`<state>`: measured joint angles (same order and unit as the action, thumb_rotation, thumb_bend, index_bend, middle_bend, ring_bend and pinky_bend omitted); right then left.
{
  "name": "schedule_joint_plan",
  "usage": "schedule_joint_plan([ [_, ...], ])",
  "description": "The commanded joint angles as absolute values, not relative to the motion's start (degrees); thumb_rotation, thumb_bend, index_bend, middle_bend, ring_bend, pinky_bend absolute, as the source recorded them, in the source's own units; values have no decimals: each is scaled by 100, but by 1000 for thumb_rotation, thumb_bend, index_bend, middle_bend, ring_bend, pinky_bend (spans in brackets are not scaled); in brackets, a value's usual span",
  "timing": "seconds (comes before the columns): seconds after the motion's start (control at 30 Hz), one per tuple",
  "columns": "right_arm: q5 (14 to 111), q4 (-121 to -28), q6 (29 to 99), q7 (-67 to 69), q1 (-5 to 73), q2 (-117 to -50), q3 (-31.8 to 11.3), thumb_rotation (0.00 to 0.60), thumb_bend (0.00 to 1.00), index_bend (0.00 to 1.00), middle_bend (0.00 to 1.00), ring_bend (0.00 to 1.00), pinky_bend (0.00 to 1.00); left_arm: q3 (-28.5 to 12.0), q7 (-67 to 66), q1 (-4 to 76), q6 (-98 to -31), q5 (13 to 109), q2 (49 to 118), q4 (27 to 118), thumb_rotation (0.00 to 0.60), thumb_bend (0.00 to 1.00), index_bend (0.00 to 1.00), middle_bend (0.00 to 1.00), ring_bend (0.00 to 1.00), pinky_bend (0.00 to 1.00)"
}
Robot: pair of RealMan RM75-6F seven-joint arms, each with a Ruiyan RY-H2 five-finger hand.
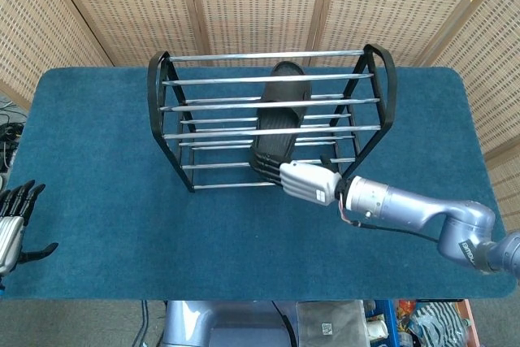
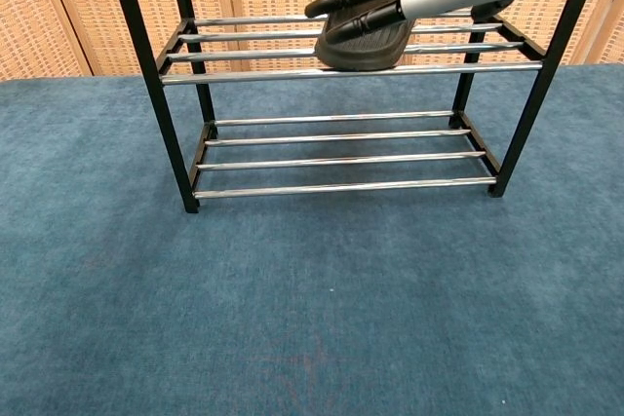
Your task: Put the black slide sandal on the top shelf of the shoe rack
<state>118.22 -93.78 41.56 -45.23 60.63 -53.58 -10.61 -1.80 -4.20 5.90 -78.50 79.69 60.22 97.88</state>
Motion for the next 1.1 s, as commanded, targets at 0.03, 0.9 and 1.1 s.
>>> schedule_joint_plan([
  [0.03,11604,-9945,4283,-5036,5699,-5206,-1229,600,0,0,0,0,0,-176,-396,583,-7872,7989,6009,9790,600,177,0,0,0,0],
  [0.9,10727,-7928,8836,-1770,2243,-6077,365,600,0,0,0,0,0,17,-172,277,-8630,8740,6023,9721,600,176,0,0,0,0],
  [1.1,9401,-8104,8950,-1024,1364,-6466,366,600,0,0,0,0,0,62,-155,172,-8903,8979,6062,9679,600,176,0,0,0,0],
])
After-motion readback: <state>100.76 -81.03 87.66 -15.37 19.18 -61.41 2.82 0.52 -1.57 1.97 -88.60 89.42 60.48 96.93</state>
